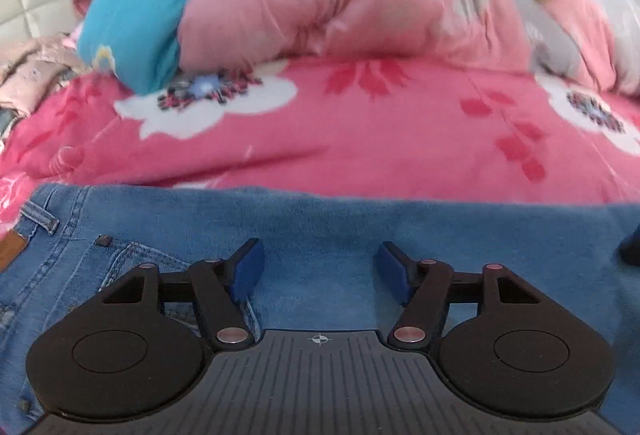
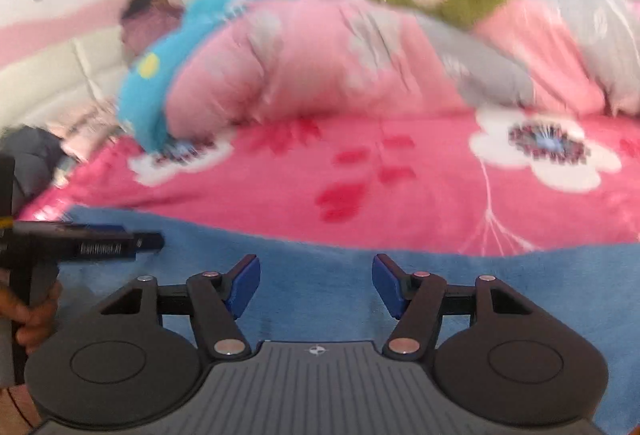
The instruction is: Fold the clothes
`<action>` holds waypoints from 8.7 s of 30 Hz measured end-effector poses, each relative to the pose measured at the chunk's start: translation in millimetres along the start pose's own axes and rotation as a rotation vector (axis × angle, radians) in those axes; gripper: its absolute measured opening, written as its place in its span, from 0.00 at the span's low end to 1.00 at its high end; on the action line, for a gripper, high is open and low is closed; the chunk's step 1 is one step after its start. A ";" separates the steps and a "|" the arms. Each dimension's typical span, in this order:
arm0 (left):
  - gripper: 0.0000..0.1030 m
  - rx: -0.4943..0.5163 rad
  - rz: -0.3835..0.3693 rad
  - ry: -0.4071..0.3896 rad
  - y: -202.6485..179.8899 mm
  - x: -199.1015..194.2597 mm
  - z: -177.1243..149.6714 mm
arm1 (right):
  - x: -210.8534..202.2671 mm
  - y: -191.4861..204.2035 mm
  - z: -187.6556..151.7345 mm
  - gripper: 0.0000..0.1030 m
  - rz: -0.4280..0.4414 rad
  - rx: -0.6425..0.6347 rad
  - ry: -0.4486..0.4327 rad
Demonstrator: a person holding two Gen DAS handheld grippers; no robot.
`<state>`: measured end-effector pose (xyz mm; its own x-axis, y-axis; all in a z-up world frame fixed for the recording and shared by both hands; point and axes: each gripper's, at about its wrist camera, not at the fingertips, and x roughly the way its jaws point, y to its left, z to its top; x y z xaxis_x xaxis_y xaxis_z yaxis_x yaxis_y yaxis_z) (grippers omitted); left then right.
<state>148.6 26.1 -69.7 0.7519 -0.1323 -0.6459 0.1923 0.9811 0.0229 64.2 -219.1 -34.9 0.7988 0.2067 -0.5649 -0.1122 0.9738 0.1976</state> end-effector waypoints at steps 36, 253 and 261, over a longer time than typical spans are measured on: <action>0.96 0.052 -0.044 -0.037 -78.5 16.9 1.3 | -7.0 -80.0 3.2 0.34 -0.260 0.106 0.024; 1.00 0.001 -0.083 -0.094 -71.1 12.5 -8.2 | -44.5 -82.8 -26.8 0.30 -0.128 0.110 0.080; 1.00 -0.006 -0.088 -0.094 -70.2 11.7 -7.3 | -85.2 -50.6 -33.1 0.39 -0.132 -0.069 0.005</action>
<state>139.2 -43.3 -84.4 0.7881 -0.2301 -0.5709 0.2566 0.9659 -0.0352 -17.7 -282.9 -23.2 0.8065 0.0766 -0.5862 -0.0466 0.9967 0.0661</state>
